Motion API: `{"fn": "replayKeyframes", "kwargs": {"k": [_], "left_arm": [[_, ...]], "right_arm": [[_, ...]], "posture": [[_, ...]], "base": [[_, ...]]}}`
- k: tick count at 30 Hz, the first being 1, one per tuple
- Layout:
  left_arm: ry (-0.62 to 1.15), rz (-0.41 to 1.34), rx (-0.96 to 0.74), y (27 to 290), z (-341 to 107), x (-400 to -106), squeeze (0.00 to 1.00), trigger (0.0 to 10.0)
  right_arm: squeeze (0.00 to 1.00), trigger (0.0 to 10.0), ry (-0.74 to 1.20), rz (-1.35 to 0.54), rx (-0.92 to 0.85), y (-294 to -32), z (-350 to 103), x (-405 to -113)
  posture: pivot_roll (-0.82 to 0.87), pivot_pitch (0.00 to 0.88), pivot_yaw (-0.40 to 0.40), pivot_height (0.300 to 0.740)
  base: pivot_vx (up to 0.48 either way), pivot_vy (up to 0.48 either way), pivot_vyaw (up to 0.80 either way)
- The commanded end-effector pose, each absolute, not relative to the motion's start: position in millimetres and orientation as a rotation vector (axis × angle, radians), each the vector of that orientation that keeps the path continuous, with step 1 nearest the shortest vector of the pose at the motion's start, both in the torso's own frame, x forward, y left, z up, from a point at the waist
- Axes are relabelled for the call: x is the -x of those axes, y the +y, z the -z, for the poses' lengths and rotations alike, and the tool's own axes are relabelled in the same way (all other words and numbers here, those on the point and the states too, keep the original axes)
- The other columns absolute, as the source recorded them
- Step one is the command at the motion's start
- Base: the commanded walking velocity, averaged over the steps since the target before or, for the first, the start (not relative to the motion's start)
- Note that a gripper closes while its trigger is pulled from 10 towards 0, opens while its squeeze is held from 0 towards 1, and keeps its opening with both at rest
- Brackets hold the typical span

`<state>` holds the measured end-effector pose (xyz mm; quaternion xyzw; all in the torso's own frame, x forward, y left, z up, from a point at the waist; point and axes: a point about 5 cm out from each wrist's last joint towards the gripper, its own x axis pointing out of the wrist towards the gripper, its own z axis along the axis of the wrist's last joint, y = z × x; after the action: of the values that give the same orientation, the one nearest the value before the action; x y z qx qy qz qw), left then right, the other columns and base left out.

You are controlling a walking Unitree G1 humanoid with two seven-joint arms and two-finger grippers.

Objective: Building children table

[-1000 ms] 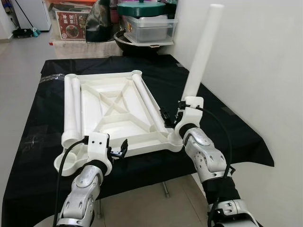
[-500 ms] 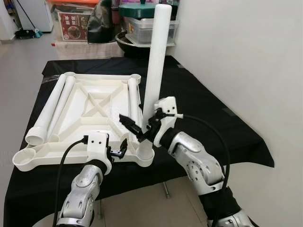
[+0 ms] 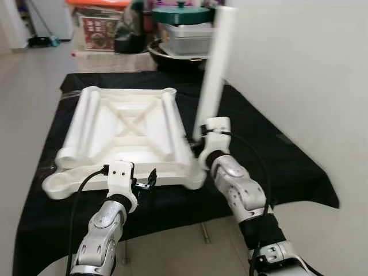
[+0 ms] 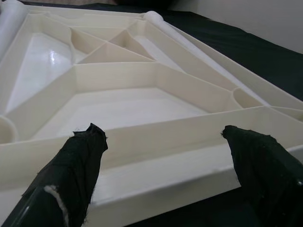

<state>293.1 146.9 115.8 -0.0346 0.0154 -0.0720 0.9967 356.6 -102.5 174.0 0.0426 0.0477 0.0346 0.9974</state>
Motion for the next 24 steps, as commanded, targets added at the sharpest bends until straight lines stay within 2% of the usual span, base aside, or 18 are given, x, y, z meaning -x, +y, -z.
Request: {"fn": "replayKeyframes", "kwargs": {"k": [1,2,3,5,9,10,13,15,16,17,18,21,24], "left_arm": [[0.039,0.153,0.064,145,-114,-292,0.00,10.0],[0.039,0.153,0.064,145,-114,-292,0.00,10.0],[0.039,0.153,0.064,145,-114,-292,0.00,10.0],[0.041,0.156,0.063,144,-114,-292,0.00,10.0],[0.041,0.159,0.062,144,-114,-293,0.00,10.0],[0.040,0.159,0.062,144,-114,-293,0.00,10.0],[0.039,0.157,0.061,144,-115,-293,0.00,10.0],[0.037,0.155,0.061,145,-115,-293,0.00,10.0],[0.036,0.153,0.062,145,-116,-294,0.00,10.0],[0.036,0.153,0.062,145,-116,-294,0.00,10.0],[0.036,0.153,0.062,145,-116,-294,0.00,10.0],[0.038,0.158,0.062,144,-115,-294,0.00,10.0],[0.039,0.162,0.062,143,-115,-294,0.00,10.0]], "right_arm": [[0.00,0.0,0.240,0.017,-0.050,-114,-145,-351],[0.00,10.0,0.244,-0.007,-0.042,-109,-145,-349],[0.00,10.0,0.244,-0.007,-0.042,-109,-145,-349],[0.00,10.0,0.208,-0.141,-0.025,-87,-150,-345],[0.00,10.0,0.159,-0.192,-0.043,-81,-158,-344],[0.98,10.0,0.122,-0.203,-0.084,-82,-163,-344],[1.00,10.0,0.094,-0.231,-0.111,-80,-168,-345],[1.00,10.0,0.071,-0.286,-0.128,-76,-174,-346],[0.00,10.0,0.060,-0.373,-0.156,-72,-180,-346],[0.00,10.0,0.039,-0.503,-0.187,-65,-188,-342],[0.00,10.0,0.039,-0.503,-0.187,-65,-188,-342],[0.00,10.0,-0.030,-0.930,-0.125,-50,-199,-312],[0.00,10.0,-0.009,-1.012,-0.043,-48,-189,-304]], "posture": [[0.10,0.000,-0.116,0.740],[0.09,0.000,-0.112,0.740],[0.09,0.000,-0.112,0.740],[0.09,0.000,-0.108,0.740],[0.09,0.000,-0.109,0.740],[0.09,0.000,-0.109,0.740],[0.09,0.000,-0.113,0.740],[0.09,0.000,-0.114,0.740],[0.09,0.000,-0.114,0.740],[0.09,0.000,-0.112,0.740],[0.09,0.000,-0.112,0.740],[0.08,0.000,-0.106,0.740],[0.09,0.000,-0.107,0.740]], "base": [[0.000,0.000,0.00],[0.000,0.000,0.00],[0.000,0.000,0.00],[0.000,0.000,0.00],[0.000,0.000,0.00],[0.000,0.000,0.00],[0.000,0.000,0.00],[0.000,0.000,0.00],[0.000,0.000,0.00],[0.000,0.000,0.00],[0.000,0.000,0.00],[0.000,0.000,0.00],[0.000,0.000,0.00]]}}
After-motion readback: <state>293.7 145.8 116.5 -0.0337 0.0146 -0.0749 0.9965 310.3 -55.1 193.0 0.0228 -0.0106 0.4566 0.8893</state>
